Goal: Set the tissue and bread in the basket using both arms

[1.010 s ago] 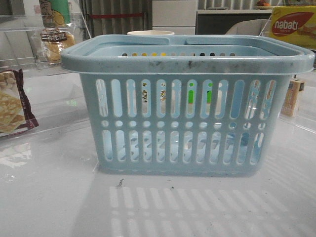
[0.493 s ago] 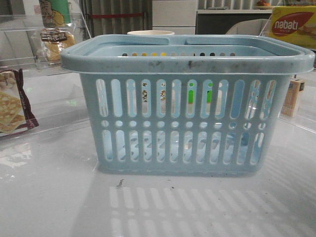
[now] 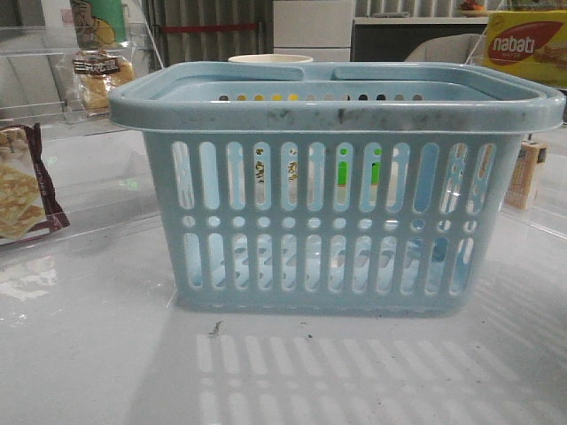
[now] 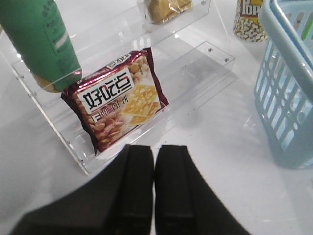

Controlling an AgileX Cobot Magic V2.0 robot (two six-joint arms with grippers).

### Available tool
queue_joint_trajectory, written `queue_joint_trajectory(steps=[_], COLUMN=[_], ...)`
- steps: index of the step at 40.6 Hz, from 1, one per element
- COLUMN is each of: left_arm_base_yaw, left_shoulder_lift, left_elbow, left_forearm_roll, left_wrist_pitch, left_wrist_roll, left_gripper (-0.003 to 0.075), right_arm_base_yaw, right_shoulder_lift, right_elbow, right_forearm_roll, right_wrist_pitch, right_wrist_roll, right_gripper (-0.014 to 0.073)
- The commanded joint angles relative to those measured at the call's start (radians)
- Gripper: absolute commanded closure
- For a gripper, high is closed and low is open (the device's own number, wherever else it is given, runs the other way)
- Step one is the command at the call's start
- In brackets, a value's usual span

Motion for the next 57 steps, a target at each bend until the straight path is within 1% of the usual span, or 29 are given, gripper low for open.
queue_joint_trajectory(steps=[1, 2, 4, 5, 7, 12, 17, 23, 28, 33, 37, 44, 49, 57], left_arm_base_yaw=[-0.004, -0.004, -0.004, -0.004, -0.004, -0.024, -0.099, -0.205, -0.255, -0.267, -0.267, -0.267, -0.267, -0.267], left_shoulder_lift=[0.025, 0.029, 0.043, 0.05, 0.059, 0.073, 0.073, 0.073, 0.073, 0.073, 0.073, 0.073, 0.073, 0.073], left_elbow=[-0.029, -0.029, -0.029, -0.029, -0.029, -0.029, -0.029, -0.029, -0.029, -0.029, -0.029, -0.029, -0.029, -0.029], left_forearm_roll=[-0.01, -0.01, -0.01, -0.01, -0.01, -0.016, -0.016, -0.005, -0.005, -0.005, -0.005, -0.005, -0.005, -0.005], left_wrist_pitch=[-0.071, -0.071, -0.071, -0.069, -0.063, -0.055, -0.057, -0.065, -0.081, -0.085, -0.085, -0.085, -0.085, -0.085], left_wrist_roll=[-0.007, -0.007, -0.007, -0.006, -0.004, -0.004, -0.004, -0.004, -0.004, -0.004, -0.004, -0.004, -0.004, -0.004], left_gripper=[0.0307, 0.0246, 0.0166, 0.0144, 0.0126, 0.0146, 0.0171, 0.0203, 0.0234, 0.0267, 0.029, 0.0335, 0.036, 0.0407], right_arm_base_yaw=[-0.003, -0.003, -0.003, -0.003, -0.003, -0.01, -0.057, -0.135, -0.154, -0.154, -0.154, -0.154, -0.154, -0.154], right_shoulder_lift=[0.032, 0.044, 0.063, 0.074, 0.092, 0.146, 0.213, 0.326, 0.416, 0.524, 0.601, 0.738, 0.822, 0.914], right_elbow=[-0.034, -0.034, -0.034, -0.034, -0.034, -0.05, -0.11, -0.237, -0.34, -0.457, -0.541, -0.645, -0.69, -0.706], right_forearm_roll=[-0.01, -0.01, -0.01, -0.01, -0.01, -0.011, -0.011, -0.011, -0.011, -0.038, -0.088, -0.153, -0.171, -0.186], right_wrist_pitch=[-0.059, -0.061, -0.063, -0.063, -0.064, -0.074, -0.08, -0.085, -0.095, -0.109, -0.11, -0.117, -0.147, -0.257], right_wrist_roll=[0.0, 0.0, 0.0, 0.0, 0.0, 0.0, 0.0, 0.0, 0.0, -0.001, -0.001, -0.001, -0.001, -0.001], right_gripper=[0.029, 0.023, 0.0144, 0.0116, 0.0079, 0.0075, 0.0075, 0.0075, 0.0075, 0.0075, 0.0075, 0.0075, 0.0075, 0.0085])
